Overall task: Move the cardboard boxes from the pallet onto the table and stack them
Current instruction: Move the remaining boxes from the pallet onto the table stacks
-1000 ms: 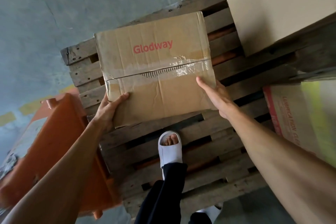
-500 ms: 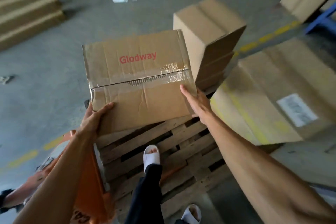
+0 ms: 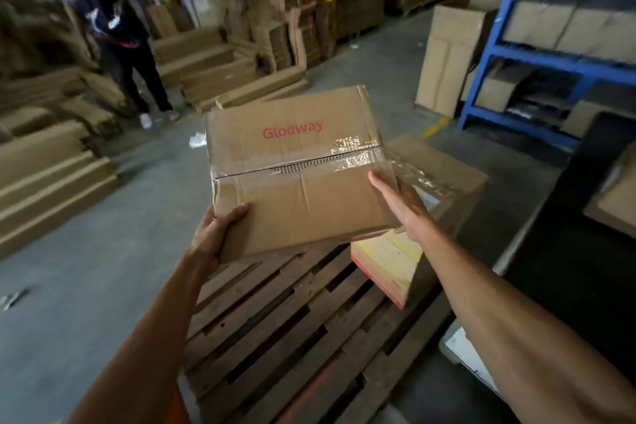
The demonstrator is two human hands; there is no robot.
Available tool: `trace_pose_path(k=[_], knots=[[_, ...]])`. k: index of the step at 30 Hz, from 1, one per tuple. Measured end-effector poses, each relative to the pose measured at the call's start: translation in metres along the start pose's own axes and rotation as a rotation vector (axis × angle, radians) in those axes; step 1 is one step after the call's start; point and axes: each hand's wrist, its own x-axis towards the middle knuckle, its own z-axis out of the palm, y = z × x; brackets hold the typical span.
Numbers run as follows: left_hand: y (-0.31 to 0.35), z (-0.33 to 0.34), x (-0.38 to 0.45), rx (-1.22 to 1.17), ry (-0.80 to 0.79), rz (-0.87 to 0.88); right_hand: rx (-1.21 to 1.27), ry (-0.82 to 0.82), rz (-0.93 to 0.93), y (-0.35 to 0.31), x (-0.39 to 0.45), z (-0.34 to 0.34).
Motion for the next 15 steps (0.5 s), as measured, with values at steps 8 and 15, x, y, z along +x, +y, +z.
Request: trace_pose_path(k=[8, 15], knots=[[0.035, 0.060, -0.077, 0.043, -0.288, 0.167, 0.020, 0.324, -0.077, -0.003, -0.121, -0.095], [0.047, 0.139, -0.164, 0.088, -0.482, 0.238, 0.026, 0.590, -0.111, 0.009, -0.241, -0.189]])
